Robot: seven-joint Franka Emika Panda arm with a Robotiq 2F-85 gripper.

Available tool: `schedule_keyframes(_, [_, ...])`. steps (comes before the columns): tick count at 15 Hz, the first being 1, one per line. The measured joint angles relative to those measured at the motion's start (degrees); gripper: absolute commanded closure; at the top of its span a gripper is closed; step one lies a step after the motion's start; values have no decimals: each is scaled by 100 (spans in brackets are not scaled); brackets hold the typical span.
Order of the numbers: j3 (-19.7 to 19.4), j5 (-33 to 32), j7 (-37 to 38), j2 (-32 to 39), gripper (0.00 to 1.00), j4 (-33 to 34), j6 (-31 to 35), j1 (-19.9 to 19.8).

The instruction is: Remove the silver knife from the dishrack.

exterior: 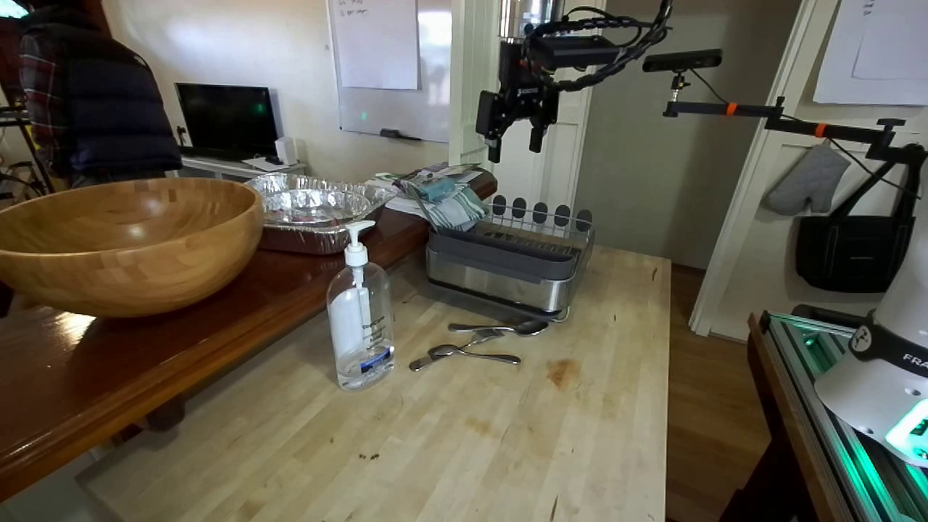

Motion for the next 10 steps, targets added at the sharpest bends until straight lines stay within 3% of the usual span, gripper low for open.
schedule_keyframes(10, [-433,-39,-1,897,0,843,484,205])
